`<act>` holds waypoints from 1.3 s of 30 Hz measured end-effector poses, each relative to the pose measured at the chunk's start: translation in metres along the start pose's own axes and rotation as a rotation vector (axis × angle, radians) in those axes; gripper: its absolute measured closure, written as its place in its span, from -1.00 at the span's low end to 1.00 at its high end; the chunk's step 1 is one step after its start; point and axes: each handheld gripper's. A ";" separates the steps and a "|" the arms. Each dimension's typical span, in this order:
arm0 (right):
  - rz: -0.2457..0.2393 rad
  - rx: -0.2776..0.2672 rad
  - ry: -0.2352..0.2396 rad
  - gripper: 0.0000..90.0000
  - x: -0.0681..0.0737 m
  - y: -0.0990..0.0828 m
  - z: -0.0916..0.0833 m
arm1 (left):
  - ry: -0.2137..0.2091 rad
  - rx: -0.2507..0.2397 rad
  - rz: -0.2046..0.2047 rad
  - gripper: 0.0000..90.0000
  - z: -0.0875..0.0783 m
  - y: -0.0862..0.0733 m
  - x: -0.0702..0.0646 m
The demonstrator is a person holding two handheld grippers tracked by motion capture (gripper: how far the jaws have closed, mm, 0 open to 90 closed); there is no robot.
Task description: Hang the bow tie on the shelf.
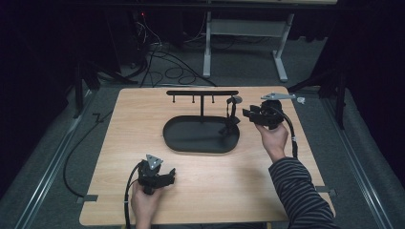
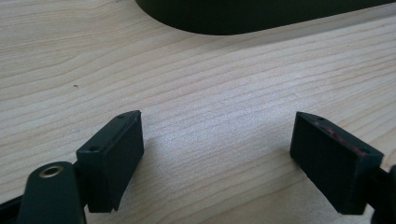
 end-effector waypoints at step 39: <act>0.039 -0.051 0.020 0.28 -0.012 -0.017 -0.047 | 0.000 0.001 0.000 -0.60 0.000 0.000 0.000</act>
Point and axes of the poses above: each handheld gripper's, and its own axes: z roughly forward along the jaws, y roughly out of its top, x roughly to its left, and after that the axes turned 11 degrees about -x, right-handed
